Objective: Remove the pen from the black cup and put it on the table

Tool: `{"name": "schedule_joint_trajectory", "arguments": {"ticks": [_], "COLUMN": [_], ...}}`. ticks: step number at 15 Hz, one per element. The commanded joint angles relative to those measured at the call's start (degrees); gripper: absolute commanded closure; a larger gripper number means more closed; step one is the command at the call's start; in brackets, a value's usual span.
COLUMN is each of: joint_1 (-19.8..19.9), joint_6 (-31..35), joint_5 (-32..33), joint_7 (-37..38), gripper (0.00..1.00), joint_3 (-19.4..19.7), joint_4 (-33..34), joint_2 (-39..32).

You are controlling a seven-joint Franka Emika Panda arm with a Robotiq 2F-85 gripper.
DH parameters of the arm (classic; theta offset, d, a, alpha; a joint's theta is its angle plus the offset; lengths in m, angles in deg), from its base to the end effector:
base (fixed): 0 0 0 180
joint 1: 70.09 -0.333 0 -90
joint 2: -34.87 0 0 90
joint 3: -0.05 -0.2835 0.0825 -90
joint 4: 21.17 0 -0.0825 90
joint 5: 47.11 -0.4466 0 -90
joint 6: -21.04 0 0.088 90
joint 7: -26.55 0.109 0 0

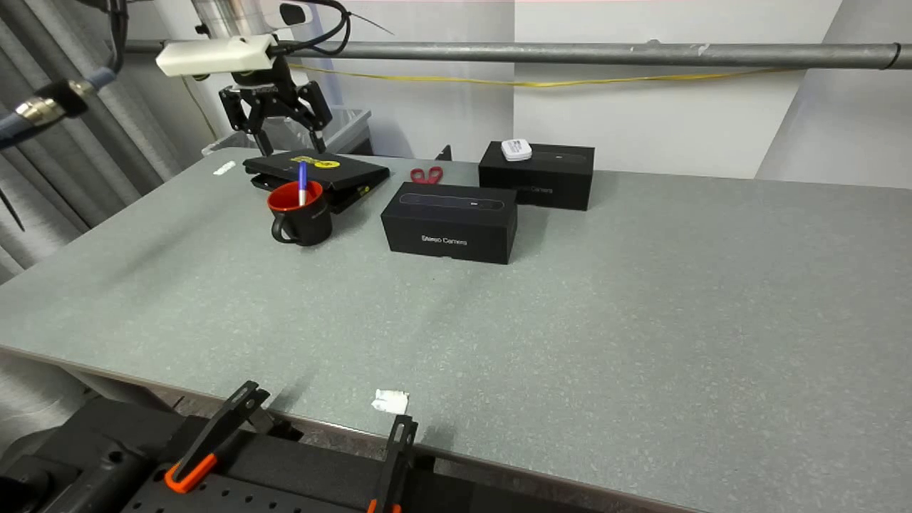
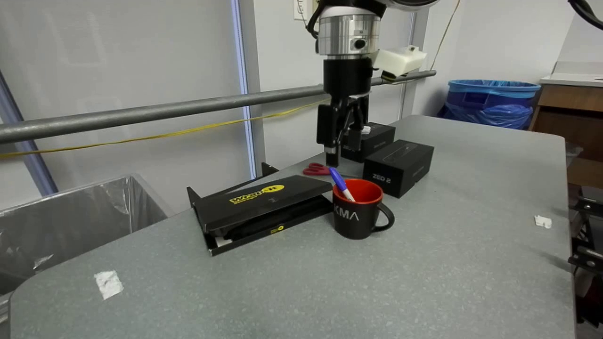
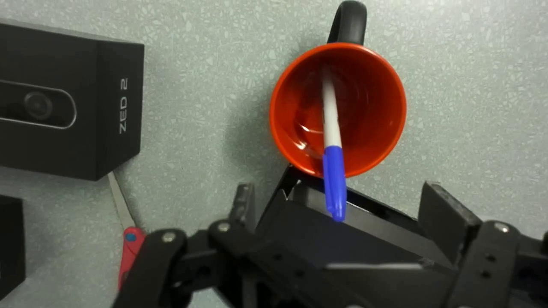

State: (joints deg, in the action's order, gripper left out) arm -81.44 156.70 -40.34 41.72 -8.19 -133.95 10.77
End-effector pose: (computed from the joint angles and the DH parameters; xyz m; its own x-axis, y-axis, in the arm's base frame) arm 0.6059 0.2150 0.1804 0.9887 0.1497 -0.0094 0.1499 -0.9884 0.0260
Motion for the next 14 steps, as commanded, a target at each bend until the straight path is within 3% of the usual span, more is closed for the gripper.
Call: {"name": "schedule_joint_trajectory", "arguments": {"ticks": [1, 7, 8, 9, 11, 14], "joint_1": [-2.5, -3.8, -3.9, -4.0, -3.9, -3.7], "joint_6": [0.6, 0.9, 0.9, 0.9, 1.4, 2.4], "joint_5": [0.7, 0.9, 1.0, 0.9, 0.9, 0.7], "joint_7": [1.7, 1.5, 1.5, 1.3, 0.6, 0.1], "gripper": [0.00, 0.00, 0.05, 0.28, 0.34, 0.58], "joint_3": [2.0, 3.0, 3.1, 3.1, 3.1, 3.1], "joint_4": [2.4, 4.1, 4.3, 4.5, 4.9, 5.4], "joint_2": [-3.2, -5.8, -6.1, -6.4, -6.9, -7.6]}}
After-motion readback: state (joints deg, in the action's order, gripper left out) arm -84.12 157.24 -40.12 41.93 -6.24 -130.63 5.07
